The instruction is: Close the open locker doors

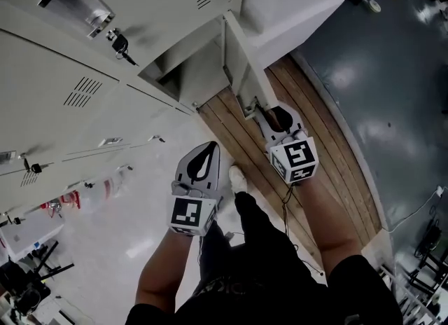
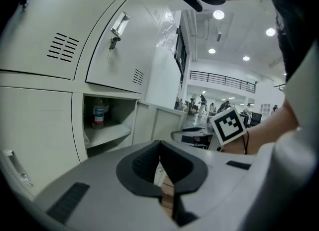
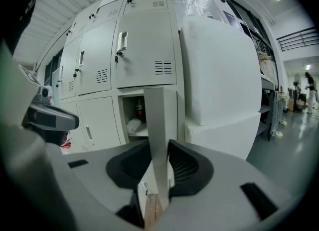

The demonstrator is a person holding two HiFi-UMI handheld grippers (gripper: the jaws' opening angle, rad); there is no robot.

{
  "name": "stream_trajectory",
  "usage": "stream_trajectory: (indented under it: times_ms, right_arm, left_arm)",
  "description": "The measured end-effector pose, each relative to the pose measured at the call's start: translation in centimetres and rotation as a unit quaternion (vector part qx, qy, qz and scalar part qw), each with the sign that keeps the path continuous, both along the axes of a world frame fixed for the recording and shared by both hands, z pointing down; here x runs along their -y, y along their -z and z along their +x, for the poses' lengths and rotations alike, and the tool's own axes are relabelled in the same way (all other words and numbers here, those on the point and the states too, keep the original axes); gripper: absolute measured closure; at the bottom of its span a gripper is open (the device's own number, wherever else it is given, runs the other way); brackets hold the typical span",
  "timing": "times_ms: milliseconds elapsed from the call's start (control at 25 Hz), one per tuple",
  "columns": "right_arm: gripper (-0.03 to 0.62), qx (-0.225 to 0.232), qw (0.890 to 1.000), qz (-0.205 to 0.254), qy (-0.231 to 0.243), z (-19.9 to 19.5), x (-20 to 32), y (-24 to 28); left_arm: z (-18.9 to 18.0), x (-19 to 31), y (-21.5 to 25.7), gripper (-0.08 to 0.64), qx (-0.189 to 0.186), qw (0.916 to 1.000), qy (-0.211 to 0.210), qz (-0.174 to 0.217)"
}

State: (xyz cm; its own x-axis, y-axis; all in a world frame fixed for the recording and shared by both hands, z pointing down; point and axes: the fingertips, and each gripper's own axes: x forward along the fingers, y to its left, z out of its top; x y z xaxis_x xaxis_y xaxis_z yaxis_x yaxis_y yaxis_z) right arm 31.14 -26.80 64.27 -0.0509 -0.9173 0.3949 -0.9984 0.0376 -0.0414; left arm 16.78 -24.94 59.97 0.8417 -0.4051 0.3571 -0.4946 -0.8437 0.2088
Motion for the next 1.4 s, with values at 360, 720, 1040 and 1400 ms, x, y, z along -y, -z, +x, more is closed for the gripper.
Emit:
stream_trajectory:
  times_ms: [360,720,1040,1400]
  right_arm:
    - [0.465,0.009,1.000,-0.016,-0.014,-3.9,1.4,-0.1]
    - [0.419,0.010,1.000,-0.021,0.017,-8.2,4.0,-0.1]
    - [0.394,-0.005,0.998,-0.014,0.068,-11.8,6.8,-0.2]
    - [0.322,0.003,0.992,0.006,0.125,-15.1,9.7,0.3]
  left_arm:
    - [-3.9,0.6,0.9,0.555,-0.006,0.9997,0.022,0.008]
    - [-8.2,1.8,1.8,0.555,-0.009,0.9984,0.055,0.011]
    - [-11.5,2.9,1.3,0.555,-0.005,0.9968,0.079,0.008]
    - [-13.2,4.4,1.3,0.555,-0.006,0.9949,0.101,0.006]
